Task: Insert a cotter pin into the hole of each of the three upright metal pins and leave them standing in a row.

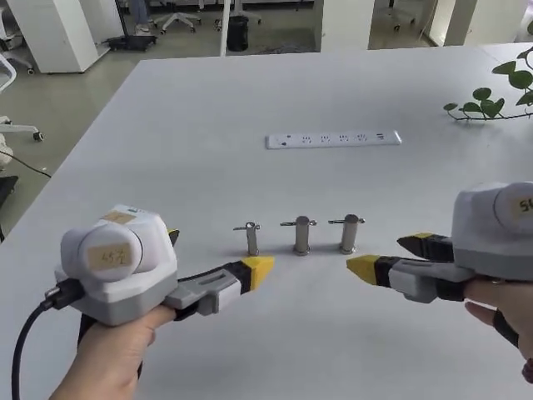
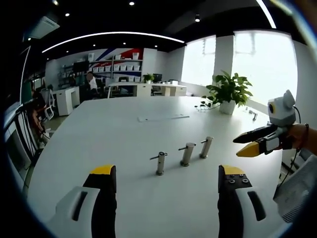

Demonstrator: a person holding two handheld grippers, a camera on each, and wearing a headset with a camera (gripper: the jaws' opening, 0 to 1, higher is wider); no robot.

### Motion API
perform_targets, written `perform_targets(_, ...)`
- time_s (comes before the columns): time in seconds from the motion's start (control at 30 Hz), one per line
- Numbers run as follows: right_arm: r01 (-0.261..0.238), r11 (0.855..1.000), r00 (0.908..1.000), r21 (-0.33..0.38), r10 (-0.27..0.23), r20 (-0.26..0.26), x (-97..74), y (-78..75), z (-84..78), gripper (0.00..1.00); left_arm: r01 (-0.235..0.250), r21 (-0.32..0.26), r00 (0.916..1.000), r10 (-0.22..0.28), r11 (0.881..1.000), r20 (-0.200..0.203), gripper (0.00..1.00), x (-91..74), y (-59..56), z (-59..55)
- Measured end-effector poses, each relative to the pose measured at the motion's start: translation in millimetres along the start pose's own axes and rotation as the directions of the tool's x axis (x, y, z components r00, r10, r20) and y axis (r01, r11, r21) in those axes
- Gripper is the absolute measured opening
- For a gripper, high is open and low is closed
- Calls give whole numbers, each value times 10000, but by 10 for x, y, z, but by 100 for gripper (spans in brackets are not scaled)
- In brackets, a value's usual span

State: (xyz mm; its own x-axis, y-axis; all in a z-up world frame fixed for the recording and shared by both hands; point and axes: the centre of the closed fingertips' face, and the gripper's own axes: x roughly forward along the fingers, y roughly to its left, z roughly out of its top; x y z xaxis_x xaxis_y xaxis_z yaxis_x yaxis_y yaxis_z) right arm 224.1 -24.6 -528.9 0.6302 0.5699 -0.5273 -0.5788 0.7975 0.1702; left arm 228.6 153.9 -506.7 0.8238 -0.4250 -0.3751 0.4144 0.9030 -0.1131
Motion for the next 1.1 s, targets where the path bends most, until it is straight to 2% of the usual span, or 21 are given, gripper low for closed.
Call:
perform_targets(0.23, 254, 9957, 9996, -894, -265, -114, -5, -4, 6, 57, 60, -10, 10000, -60, 10000, 63, 86, -24, -21, 13)
perform_targets(0.43, -11, 9978, 9994, -662, 33, 333, -26, 106, 93, 62, 142, 337, 9999, -142, 9993, -14, 89, -55, -51, 28)
perform_targets(0.6, -47, 9980, 9975, -628, 90, 696, -8, 99, 125, 70, 177, 410, 9996, -167, 9990, -233, 94, -82, -58, -8)
perform_targets(0.73, -107, 9970, 9986, -771, 146, 502, 1, 121, 84, 75, 49, 323, 10000, -49, 9995, -16, 98, -134, -39, 49)
perform_targets(0.93, -110, 9967, 9983, -804, 155, 555, -20, 151, 115, 79, -40, 305, 9999, 37, 9995, 112, 99, -184, -50, 87)
perform_targets(1.1, -58, 9969, 9984, -789, 102, 559, -65, 156, 103, 79, 30, 300, 10000, -32, 9995, 47, 99, -196, -100, 54)
